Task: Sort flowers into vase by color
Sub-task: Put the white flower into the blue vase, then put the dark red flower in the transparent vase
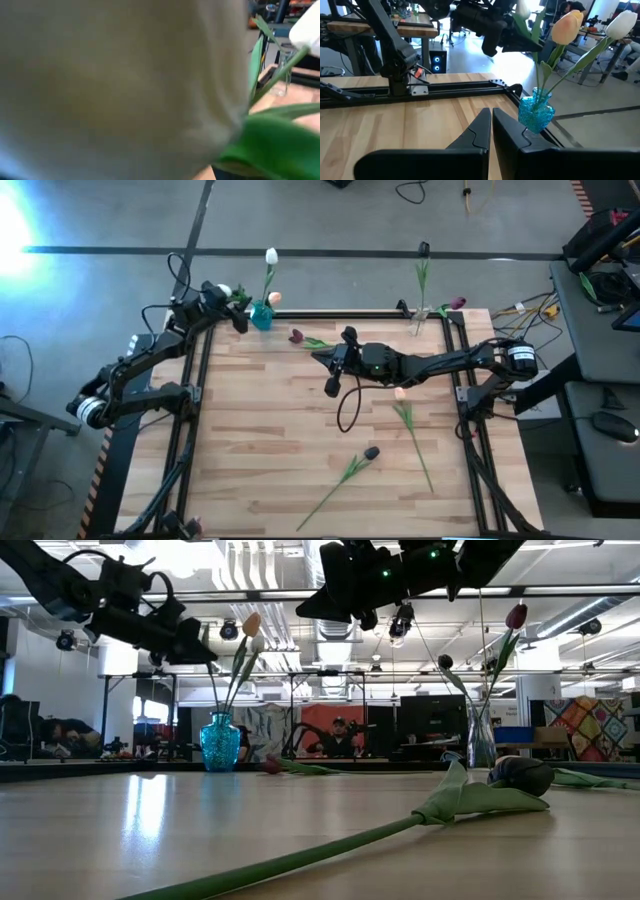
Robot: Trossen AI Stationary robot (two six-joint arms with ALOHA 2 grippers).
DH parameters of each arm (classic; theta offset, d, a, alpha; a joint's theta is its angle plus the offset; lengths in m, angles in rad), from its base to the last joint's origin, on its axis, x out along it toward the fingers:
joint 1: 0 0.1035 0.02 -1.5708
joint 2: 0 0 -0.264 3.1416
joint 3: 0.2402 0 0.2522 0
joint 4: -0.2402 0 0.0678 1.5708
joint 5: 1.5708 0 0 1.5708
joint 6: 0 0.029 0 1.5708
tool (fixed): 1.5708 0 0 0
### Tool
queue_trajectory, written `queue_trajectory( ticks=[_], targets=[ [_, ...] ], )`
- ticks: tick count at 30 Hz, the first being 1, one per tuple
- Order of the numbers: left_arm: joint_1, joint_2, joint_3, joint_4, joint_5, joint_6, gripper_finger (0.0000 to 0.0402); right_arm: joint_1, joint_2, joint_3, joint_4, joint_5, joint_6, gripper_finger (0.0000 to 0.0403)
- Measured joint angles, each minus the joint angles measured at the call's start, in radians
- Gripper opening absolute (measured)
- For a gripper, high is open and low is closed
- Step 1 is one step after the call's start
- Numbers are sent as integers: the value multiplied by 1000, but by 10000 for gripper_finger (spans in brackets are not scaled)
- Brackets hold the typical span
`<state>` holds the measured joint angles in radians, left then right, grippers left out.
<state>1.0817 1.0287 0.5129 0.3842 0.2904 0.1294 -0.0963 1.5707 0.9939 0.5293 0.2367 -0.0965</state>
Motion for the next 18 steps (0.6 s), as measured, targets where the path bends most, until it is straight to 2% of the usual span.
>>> queue_trajectory(
  ticks=[7,18],
  targets=[
    [0,-38,-42,-8,7,12,167,-2,-3,0,0,0,-10,11],
    [-1,-188,-150,-8,-5,3,167,-2,-8,0,-1,0,-35,11]
  ],
)
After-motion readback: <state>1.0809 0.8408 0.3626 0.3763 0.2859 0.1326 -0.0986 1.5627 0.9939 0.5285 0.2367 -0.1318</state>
